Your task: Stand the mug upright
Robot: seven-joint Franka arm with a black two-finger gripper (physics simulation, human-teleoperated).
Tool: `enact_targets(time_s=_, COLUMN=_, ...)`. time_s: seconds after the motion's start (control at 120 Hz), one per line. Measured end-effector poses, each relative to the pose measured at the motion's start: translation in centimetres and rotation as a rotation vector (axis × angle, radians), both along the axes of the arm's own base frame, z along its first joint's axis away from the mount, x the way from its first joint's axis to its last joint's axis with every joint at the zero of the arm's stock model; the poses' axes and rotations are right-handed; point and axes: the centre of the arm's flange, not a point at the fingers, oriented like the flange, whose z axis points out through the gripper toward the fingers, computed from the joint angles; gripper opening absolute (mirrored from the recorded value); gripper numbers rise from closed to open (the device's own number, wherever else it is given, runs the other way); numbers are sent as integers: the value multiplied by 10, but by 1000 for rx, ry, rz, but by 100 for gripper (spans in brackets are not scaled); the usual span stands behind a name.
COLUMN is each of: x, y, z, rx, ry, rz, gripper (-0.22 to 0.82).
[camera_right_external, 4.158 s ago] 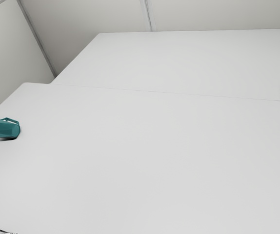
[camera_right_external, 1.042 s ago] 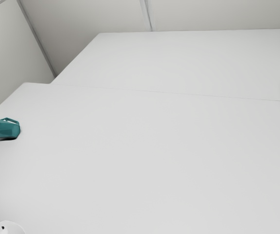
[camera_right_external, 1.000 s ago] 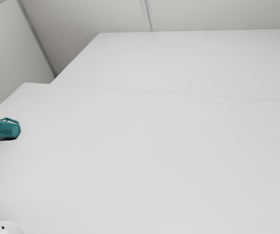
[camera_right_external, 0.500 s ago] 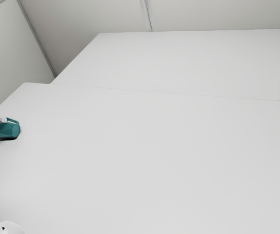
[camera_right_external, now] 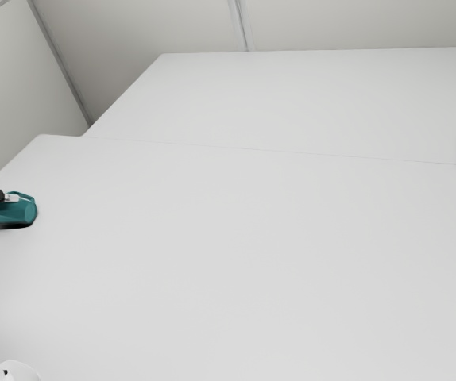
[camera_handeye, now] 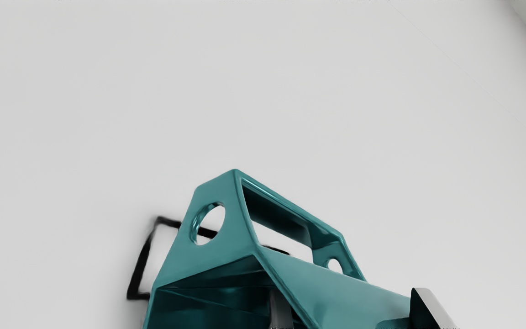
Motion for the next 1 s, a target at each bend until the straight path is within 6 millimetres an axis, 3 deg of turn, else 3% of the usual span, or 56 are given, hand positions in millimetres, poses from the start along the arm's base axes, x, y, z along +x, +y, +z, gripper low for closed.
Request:
enact_targets(time_s=0.208, x=3, y=-3, z=6, rx=0, ry=10, rz=5, gripper=-3)
enact_targets(time_s=0.325, x=7, y=-7, z=24, rx=18, ry=8, rz=1, gripper=-10)
enact_targets(time_s=0.567, x=22, y=-24, z=59, rx=47, ry=3, rz=-30, gripper=-13)
enact_targets(time_s=0.7, x=46, y=-56, z=88, rx=95, ry=32, rz=-95, gripper=-15)
enact_targets(time_s=0.875, x=57, y=-102, z=125, rx=182, ry=122, rz=-189, gripper=-17)
enact_targets(time_s=1.0, x=75, y=-146, z=146, rx=266, ry=205, rz=-281, gripper=-17)
